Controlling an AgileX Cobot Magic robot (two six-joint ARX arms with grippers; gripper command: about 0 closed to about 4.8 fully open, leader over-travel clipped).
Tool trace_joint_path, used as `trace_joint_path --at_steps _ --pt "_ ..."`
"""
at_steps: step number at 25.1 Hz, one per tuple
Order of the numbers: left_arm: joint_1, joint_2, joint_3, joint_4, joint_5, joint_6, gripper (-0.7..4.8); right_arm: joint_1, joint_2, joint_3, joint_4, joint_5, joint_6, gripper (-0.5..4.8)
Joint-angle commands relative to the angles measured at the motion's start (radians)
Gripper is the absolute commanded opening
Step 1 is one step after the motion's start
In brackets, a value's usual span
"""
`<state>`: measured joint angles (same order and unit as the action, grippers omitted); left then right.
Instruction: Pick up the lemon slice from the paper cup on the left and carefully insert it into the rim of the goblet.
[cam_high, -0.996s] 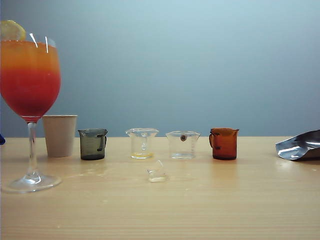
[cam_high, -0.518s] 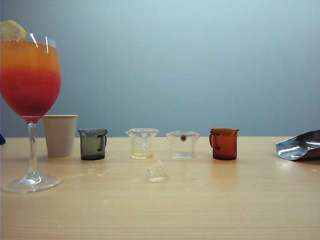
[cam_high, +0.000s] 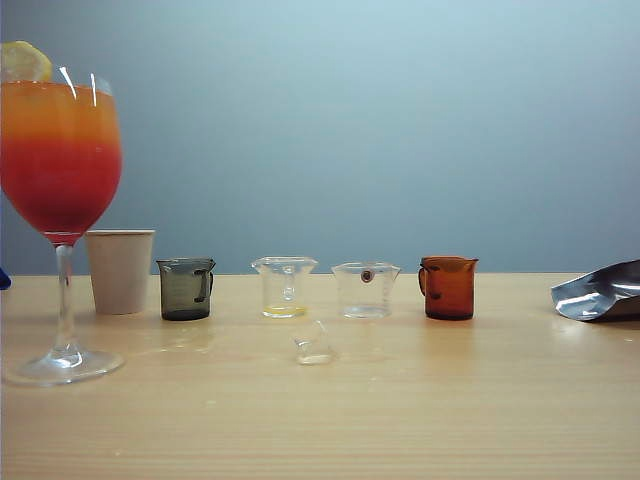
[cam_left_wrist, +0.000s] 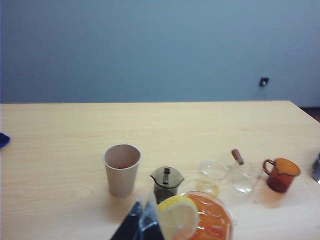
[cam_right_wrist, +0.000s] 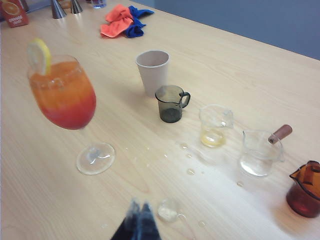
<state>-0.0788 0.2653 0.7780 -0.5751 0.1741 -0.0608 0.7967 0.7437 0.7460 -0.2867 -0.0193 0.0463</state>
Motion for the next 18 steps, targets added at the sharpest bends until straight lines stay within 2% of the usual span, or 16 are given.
trace_joint_path --at_steps 1,5,10,18 --pt "0.001 -0.036 -0.071 0.08 -0.043 -0.003 -0.05 -0.01 -0.045 -0.067 0.122 0.002 -0.033 -0.06" --pt "0.001 -0.066 -0.149 0.121 -0.046 -0.026 -0.05 -0.011 -0.117 -0.177 0.259 0.028 -0.07 -0.06" --pt "0.001 -0.111 -0.231 0.191 -0.156 -0.026 -0.05 -0.015 -0.15 -0.243 0.265 0.042 -0.069 -0.05" --pt "0.001 -0.188 -0.372 0.215 -0.179 -0.026 -0.05 -0.031 -0.17 -0.32 0.269 0.043 -0.006 -0.06"
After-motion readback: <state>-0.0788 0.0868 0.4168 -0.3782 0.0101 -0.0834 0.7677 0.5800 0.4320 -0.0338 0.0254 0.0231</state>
